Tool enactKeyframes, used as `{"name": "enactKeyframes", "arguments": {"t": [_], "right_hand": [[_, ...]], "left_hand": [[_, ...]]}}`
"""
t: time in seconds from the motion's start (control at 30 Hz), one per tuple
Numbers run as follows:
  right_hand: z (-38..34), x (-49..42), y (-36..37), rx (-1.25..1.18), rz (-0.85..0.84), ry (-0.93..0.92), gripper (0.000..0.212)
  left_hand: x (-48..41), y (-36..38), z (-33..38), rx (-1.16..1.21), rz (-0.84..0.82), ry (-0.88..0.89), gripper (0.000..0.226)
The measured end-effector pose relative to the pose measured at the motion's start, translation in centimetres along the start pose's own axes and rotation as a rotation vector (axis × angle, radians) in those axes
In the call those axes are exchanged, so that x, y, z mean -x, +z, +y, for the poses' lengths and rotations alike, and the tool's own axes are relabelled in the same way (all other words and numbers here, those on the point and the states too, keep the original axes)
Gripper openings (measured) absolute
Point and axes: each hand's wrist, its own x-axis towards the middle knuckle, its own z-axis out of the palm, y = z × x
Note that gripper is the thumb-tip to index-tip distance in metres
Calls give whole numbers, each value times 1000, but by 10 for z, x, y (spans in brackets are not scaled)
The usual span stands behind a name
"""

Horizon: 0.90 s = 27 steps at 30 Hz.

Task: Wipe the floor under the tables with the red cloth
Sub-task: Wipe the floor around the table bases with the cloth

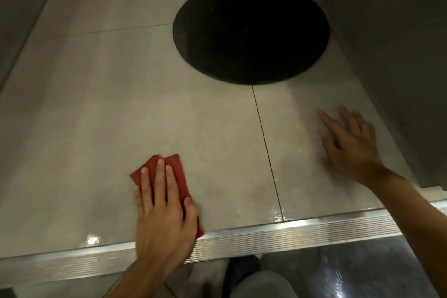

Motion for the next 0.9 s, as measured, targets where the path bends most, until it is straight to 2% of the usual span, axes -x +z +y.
{"name": "enactKeyframes", "arguments": {"t": [0.3, 0.47, 0.63, 0.77, 0.9], "right_hand": [[3, 0, -4, -7, -4, -22, 60], [11, 2, -9, -19, 62, -78, 57], [18, 3, -12, -80, 110, -99, 53], [19, 2, -13, -79, 140, -108, 50], [24, 2, -13, -113, 141, -117, 49]], "left_hand": [[-19, 18, 91, -20, -71, 352, 70], [-63, 16, 103, -53, -176, 534, 70], [-128, 11, 128, -94, -213, 595, 78], [-143, 12, 148, -98, -221, 664, 73], [-129, 10, 124, -110, -231, 885, 71]]}}
